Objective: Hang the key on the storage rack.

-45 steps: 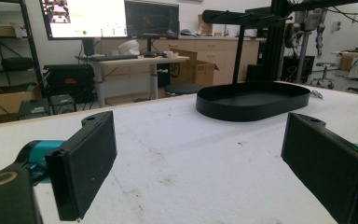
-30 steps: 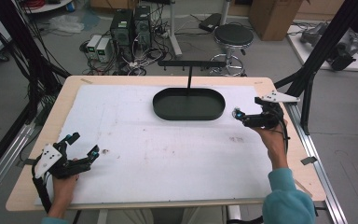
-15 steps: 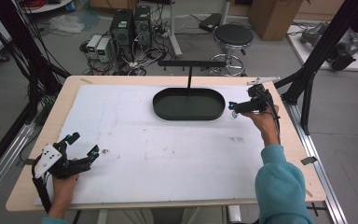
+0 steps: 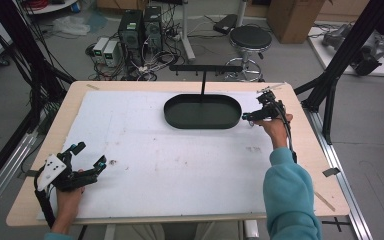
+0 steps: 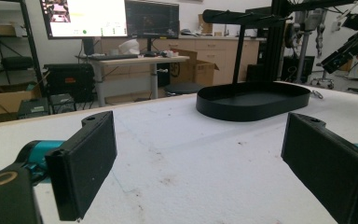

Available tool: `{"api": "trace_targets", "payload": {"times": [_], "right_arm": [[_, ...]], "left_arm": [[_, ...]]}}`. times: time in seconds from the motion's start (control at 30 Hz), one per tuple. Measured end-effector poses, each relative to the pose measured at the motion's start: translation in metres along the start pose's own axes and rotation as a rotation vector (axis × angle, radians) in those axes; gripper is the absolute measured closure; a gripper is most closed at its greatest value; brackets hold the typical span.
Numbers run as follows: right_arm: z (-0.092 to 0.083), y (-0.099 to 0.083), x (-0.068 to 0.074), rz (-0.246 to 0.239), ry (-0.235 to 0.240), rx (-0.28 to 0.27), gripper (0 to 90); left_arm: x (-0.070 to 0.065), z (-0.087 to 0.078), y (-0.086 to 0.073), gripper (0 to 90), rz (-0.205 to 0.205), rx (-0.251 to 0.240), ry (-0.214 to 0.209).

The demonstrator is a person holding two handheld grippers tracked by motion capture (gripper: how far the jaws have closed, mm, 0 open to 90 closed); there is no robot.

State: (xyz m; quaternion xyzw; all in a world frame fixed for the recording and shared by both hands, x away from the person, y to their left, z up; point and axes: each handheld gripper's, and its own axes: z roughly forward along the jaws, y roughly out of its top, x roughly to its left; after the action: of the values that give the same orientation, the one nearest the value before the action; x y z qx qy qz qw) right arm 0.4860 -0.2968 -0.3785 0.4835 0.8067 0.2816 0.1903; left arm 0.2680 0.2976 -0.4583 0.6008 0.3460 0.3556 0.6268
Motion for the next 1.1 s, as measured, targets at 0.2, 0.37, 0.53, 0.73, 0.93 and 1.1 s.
{"api": "trace_targets", "payload": {"times": [0.2, 0.37, 0.53, 0.73, 0.93, 1.1], "right_arm": [[0.013, -0.002, -0.001, 0.025, -0.018, 0.065, 5.8], [0.019, -0.004, -0.003, 0.033, -0.028, 0.105, 13.8], [0.025, -0.005, -0.004, 0.044, -0.039, 0.123, 17.8], [0.03, -0.006, -0.005, 0.056, -0.04, 0.152, 24.7], [0.033, -0.007, -0.004, 0.062, -0.029, 0.163, 32.3], [0.038, -0.008, -0.003, 0.061, -0.034, 0.19, 39.3]], "left_arm": [[0.0, 0.0, 0.0, 10.6, 0.001, 0.0, 0.0], [0.0, 0.0, 0.0, 10.6, 0.001, 0.0, 0.0], [0.0, 0.0, 0.0, 10.6, 0.004, 0.002, -0.001], [0.0, 0.0, 0.0, 10.6, 0.006, 0.003, -0.001], [0.0, 0.0, 0.0, 10.6, 0.006, 0.003, -0.001], [0.0, 0.0, 0.0, 10.6, 0.006, 0.003, -0.001]]}}
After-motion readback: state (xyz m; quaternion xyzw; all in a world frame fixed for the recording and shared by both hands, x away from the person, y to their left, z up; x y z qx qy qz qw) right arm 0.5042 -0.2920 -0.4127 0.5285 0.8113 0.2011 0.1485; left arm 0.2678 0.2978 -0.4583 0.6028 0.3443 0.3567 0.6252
